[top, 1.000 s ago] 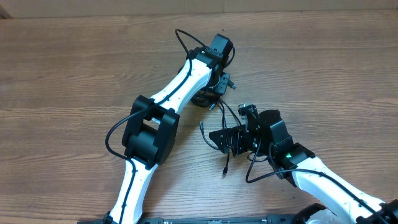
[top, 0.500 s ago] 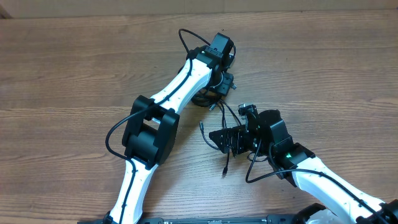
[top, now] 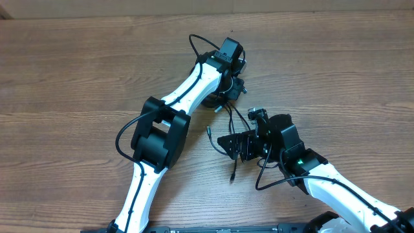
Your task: Untangle cables
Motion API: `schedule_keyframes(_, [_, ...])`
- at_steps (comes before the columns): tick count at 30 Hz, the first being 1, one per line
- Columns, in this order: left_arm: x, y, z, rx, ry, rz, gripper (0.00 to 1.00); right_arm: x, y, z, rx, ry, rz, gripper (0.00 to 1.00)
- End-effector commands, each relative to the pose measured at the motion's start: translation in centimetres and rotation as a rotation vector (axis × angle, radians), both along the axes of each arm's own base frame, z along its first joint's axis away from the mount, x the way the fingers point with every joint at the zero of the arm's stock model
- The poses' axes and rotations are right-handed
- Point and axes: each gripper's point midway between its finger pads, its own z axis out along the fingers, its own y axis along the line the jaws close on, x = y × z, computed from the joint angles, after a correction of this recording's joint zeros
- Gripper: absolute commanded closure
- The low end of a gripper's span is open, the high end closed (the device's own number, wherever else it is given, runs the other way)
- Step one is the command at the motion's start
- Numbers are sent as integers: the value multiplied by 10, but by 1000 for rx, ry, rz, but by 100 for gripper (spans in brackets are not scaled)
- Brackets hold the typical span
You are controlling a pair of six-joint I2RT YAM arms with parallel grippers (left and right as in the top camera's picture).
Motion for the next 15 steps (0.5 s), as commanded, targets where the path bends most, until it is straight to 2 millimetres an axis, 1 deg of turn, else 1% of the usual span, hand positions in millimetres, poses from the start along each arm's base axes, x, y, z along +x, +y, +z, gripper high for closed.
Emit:
schedule_keyframes(1, [-11,-2,-25,23,44,-27,96,-2,4,1,15,2,15,0])
schedule_keyframes(4, [-9,-2,-24,21,37,-26,96,-9,9,4,46,18,56,0])
schedule_keyframes(6, [-3,-2,-14,11,19,-23,96,-12,13,7,67,24,82,0])
schedule_keyframes(9, [10,1,27,-24,-11,17,96,-21,19,10,101,43,129,0])
schedule_keyframes(11, [18,3,61,-51,-36,37,96,-25,22,13,120,52,155,0])
schedule_keyframes(13, [21,8,94,-66,-61,50,96,-30,26,17,148,59,189,0])
schedule_keyframes(15, [20,13,123,-75,-77,58,96,-36,32,26,196,55,244,0])
